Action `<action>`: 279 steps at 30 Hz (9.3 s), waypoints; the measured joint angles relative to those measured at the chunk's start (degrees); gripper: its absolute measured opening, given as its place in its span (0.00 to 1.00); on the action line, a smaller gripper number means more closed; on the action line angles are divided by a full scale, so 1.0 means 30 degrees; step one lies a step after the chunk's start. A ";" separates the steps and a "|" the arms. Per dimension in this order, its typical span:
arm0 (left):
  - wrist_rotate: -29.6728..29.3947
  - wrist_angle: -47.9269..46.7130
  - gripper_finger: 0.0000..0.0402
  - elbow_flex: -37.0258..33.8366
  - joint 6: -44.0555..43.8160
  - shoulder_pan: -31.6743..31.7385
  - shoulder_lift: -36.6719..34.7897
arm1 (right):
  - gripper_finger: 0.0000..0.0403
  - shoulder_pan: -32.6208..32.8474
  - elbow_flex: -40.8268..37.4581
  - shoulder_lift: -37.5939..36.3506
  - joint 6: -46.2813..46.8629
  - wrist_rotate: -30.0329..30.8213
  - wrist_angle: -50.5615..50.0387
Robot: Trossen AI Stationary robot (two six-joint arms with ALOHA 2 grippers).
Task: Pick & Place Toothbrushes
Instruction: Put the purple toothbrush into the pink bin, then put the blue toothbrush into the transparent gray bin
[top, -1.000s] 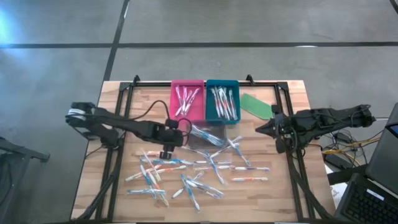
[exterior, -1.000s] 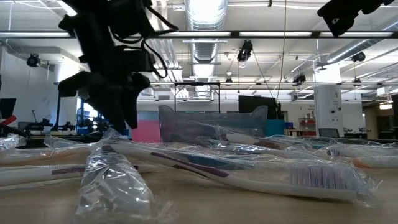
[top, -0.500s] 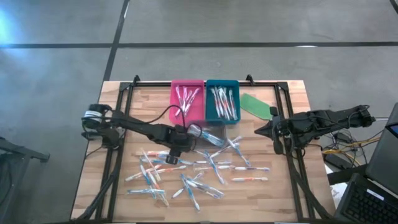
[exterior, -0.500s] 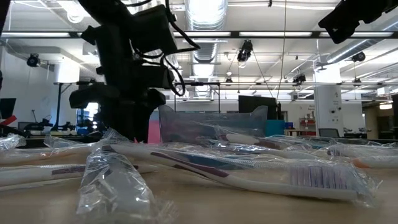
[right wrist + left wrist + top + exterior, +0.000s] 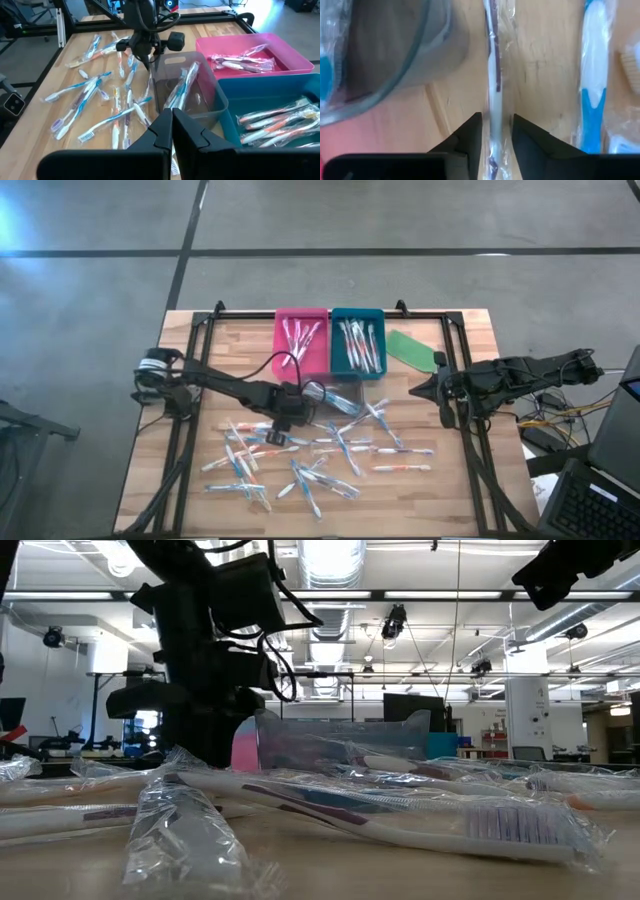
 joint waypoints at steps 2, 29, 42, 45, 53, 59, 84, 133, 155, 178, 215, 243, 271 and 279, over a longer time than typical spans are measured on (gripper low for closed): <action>-0.0035 -0.0264 0.22 -0.0020 0.0001 0.0000 -0.0134 | 0.02 0.0000 0.0000 -0.0005 0.0000 0.0000 -0.0015; -0.0245 -0.7882 0.08 0.4796 -0.0630 -0.1781 -0.1171 | 0.02 -0.0007 0.0000 -0.0007 -0.0630 -0.0022 -0.0036; -0.8931 -0.6141 0.08 1.0437 -0.6286 -0.0412 -0.2568 | 0.02 -0.0007 -0.0007 0.0002 -0.0634 -0.0022 -0.0036; -0.8937 -0.5819 0.08 1.1722 -0.7122 0.0640 -0.2568 | 0.02 -0.0007 -0.0007 0.0000 -0.0634 -0.0022 -0.0040; -0.8953 -0.5148 0.08 1.3564 -0.7375 0.3853 -0.2590 | 0.02 -0.0007 -0.0007 0.0000 -0.0655 -0.0015 -0.0044; -0.6651 -0.5219 0.08 1.3632 -1.1378 0.7196 -0.2575 | 0.02 0.0000 -0.0007 -0.0007 -0.1071 -0.0007 -0.0044; 0.3666 -0.8630 0.08 1.2772 -1.8651 1.2414 0.1179 | 0.02 0.0000 -0.0015 0.0000 -0.0976 -0.0015 -0.0036; 0.6294 -0.3387 0.30 0.5713 -1.7087 1.3937 0.1665 | 0.02 -0.0004 -0.0015 0.0000 -0.0941 -0.0015 -0.0044; 1.1369 -0.3565 0.42 0.5793 -1.5638 1.4290 0.1571 | 0.02 -0.0005 -0.0015 0.0000 -0.0940 -0.0015 -0.0036; 1.7572 -0.4521 0.42 0.6215 -1.6133 1.5212 -0.6048 | 0.02 -0.0007 -0.0015 0.0003 0.0260 -0.0015 0.0717; 1.0392 1.0469 0.42 -0.2380 -0.3089 0.8799 -1.4736 | 0.02 0.0306 0.3041 0.9116 0.2421 0.0109 0.3307; 1.0307 2.2335 0.42 -1.2002 -0.4228 0.8735 -1.4866 | 0.02 0.1816 0.5677 1.8011 1.4499 0.2180 -0.6706; 1.0318 2.2317 0.42 -1.2006 -0.5026 0.8743 -1.4808 | 0.28 0.2557 0.4435 2.0306 1.6479 0.0946 -0.2291; 1.0318 2.2322 0.42 -1.2006 -0.5026 0.8735 -1.4801 | 0.36 0.2557 0.4211 2.1697 1.6939 0.0934 -0.2172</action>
